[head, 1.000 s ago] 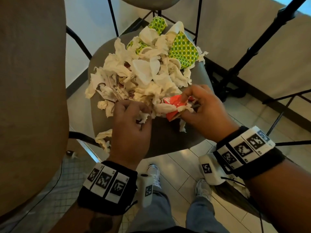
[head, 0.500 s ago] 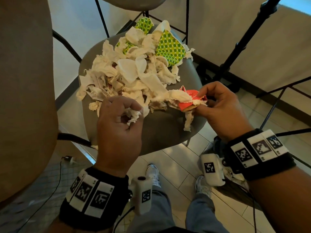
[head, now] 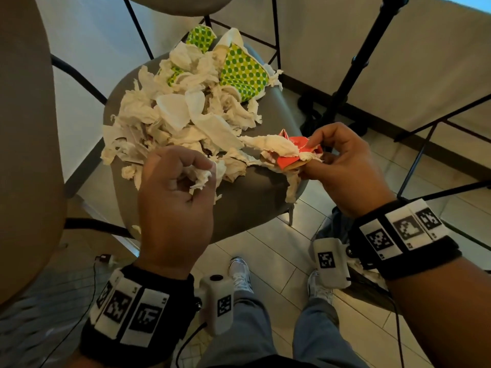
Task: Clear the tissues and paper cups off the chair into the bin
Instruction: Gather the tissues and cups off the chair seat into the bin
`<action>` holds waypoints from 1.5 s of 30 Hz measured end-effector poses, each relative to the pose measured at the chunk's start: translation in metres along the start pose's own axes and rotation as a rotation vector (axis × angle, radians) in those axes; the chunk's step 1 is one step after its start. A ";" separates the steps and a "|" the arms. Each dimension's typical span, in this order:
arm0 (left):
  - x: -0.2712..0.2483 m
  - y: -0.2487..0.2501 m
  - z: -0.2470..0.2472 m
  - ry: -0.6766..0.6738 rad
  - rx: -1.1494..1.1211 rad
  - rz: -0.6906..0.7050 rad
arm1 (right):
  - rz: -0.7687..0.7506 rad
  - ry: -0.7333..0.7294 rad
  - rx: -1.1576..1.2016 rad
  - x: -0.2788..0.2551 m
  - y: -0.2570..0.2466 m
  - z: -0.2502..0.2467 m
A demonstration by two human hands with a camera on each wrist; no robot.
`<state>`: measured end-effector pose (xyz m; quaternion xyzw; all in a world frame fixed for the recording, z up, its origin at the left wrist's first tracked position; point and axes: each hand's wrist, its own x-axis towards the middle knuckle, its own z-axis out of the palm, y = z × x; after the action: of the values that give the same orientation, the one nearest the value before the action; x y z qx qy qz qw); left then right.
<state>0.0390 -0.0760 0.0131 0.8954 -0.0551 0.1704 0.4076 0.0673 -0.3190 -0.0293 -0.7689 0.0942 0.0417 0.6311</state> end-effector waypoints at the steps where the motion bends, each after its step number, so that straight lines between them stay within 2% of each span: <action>1: 0.001 0.007 -0.003 0.007 -0.008 0.020 | -0.007 -0.002 0.007 -0.001 -0.001 -0.002; 3: 0.003 0.028 -0.012 0.004 -0.036 0.079 | -0.021 -0.010 0.023 -0.005 -0.006 -0.009; 7: -0.002 0.093 -0.005 -0.095 -0.158 0.303 | -0.030 0.022 0.131 -0.029 -0.011 -0.049; 10: -0.020 0.133 0.036 -0.317 -0.300 0.429 | -0.021 0.093 0.196 -0.065 -0.001 -0.093; 14: -0.065 0.162 0.115 -0.676 -0.474 0.398 | 0.020 0.280 0.275 -0.118 0.041 -0.160; 17: -0.104 0.169 0.185 -0.915 -0.493 0.382 | 0.102 0.438 0.289 -0.160 0.098 -0.213; 23: -0.184 0.141 0.341 -1.173 -0.367 0.391 | 0.358 0.709 0.262 -0.222 0.237 -0.282; 28: -0.238 0.104 0.460 -1.366 -0.205 0.405 | 0.565 0.799 0.292 -0.221 0.351 -0.291; 31: -0.258 0.080 0.509 -1.394 -0.080 0.300 | 0.700 0.858 0.403 -0.201 0.417 -0.282; 33: -0.265 0.057 0.531 -1.389 0.027 0.182 | 0.791 0.897 0.494 -0.185 0.455 -0.274; 35: -0.269 0.032 0.543 -1.424 0.129 0.034 | 0.894 0.867 0.533 -0.174 0.483 -0.265; 38: -0.265 0.003 0.540 -1.581 0.320 -0.162 | 1.079 0.608 0.599 -0.164 0.501 -0.253; 40: -0.255 -0.006 0.530 -1.646 0.417 -0.228 | 1.150 0.434 0.572 -0.161 0.496 -0.248; 43: -0.238 -0.013 0.508 -1.642 0.443 -0.291 | 1.223 0.353 0.496 -0.168 0.486 -0.243; 45: -0.227 -0.016 0.485 -1.601 0.401 -0.357 | 1.248 0.252 0.301 -0.173 0.475 -0.238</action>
<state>-0.0437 -0.4374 -0.3737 0.7967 -0.1535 -0.5760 0.0996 -0.2090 -0.6244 -0.4069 -0.4720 0.6009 0.2962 0.5730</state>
